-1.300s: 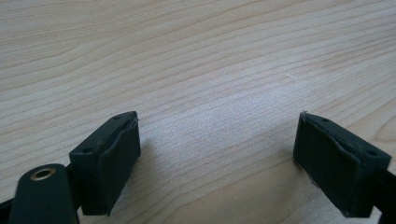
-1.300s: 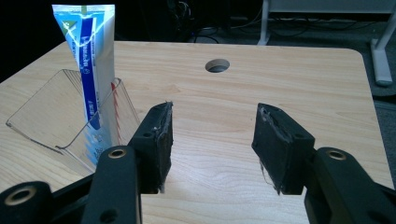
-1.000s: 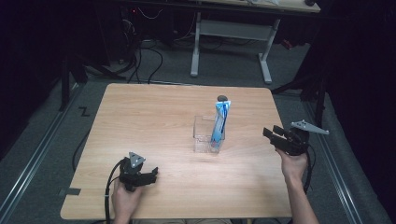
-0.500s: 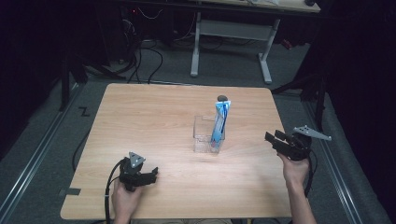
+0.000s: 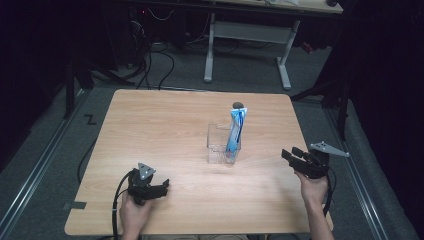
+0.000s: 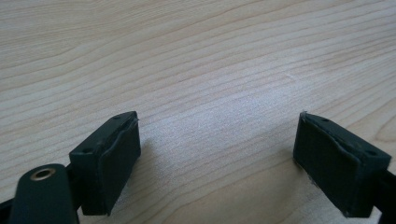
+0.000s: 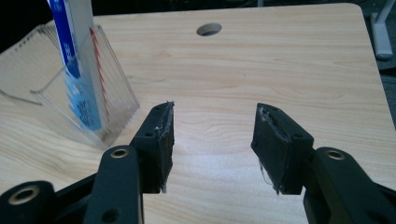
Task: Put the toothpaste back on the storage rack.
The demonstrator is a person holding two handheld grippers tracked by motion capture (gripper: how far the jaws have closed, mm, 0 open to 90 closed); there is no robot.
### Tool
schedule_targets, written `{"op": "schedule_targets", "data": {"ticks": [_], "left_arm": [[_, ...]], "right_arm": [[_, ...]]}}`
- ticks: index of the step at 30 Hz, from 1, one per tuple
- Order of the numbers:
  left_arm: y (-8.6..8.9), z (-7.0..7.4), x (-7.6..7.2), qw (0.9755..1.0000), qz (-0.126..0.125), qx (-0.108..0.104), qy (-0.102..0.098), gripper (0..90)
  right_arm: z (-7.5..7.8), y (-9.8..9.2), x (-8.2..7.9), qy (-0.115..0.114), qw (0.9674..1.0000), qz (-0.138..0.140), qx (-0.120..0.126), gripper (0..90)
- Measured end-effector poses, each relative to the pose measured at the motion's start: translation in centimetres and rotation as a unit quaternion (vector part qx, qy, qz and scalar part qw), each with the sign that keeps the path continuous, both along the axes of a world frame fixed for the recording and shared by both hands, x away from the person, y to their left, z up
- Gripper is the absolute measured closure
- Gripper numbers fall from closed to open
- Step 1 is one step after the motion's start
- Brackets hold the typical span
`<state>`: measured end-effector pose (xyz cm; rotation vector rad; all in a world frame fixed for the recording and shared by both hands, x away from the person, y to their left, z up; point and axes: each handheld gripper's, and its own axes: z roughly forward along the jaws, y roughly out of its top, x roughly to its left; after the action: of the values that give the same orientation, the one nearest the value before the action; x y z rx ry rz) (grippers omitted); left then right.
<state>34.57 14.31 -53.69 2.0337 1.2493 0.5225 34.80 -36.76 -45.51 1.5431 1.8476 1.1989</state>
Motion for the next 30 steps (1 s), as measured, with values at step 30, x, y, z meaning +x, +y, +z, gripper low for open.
{"op": "schedule_targets", "data": {"ticks": [30], "left_arm": [[0.0, 0.0, 0.0, 1.0000, 0.000, 0.000, 0.000, 14.9]], "right_arm": [[-3.1, 2.2, -0.4, 0.028, 0.9987, 0.026, -0.035, 50.3]]}}
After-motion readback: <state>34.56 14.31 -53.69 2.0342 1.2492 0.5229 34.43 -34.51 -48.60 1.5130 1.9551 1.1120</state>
